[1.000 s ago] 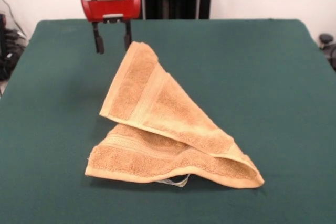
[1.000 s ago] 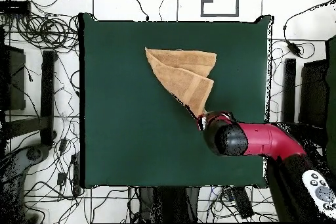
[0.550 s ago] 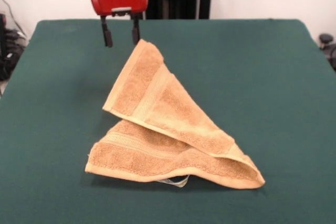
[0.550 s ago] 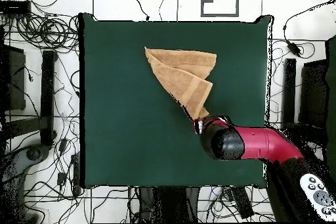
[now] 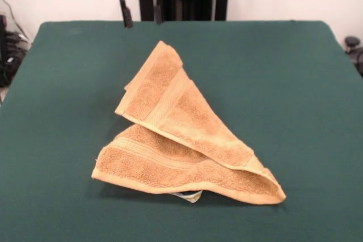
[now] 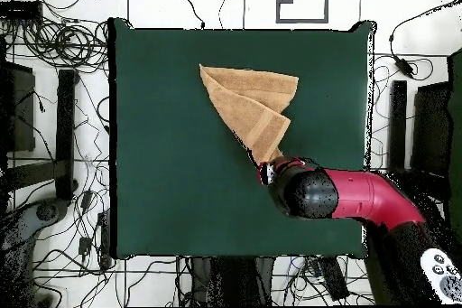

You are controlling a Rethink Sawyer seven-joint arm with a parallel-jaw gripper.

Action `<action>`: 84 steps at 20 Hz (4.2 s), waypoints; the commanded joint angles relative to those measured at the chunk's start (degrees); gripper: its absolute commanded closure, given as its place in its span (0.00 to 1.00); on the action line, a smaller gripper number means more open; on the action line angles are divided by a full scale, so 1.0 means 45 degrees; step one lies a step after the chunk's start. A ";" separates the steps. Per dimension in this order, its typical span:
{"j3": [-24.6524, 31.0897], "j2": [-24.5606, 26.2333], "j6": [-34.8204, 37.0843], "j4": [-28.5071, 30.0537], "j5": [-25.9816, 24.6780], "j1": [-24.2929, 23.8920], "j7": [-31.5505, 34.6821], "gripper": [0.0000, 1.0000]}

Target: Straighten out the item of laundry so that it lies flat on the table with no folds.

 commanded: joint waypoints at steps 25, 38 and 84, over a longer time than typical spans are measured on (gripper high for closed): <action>-0.0678 0.1573 -0.2734 0.0734 -0.0988 0.2159 0.1838 0.00; -0.1458 0.2764 -0.4350 0.0607 -0.1296 0.2228 0.1394 0.00; -0.1040 0.2896 -0.4700 0.0999 -0.1572 0.1172 0.1090 0.00</action>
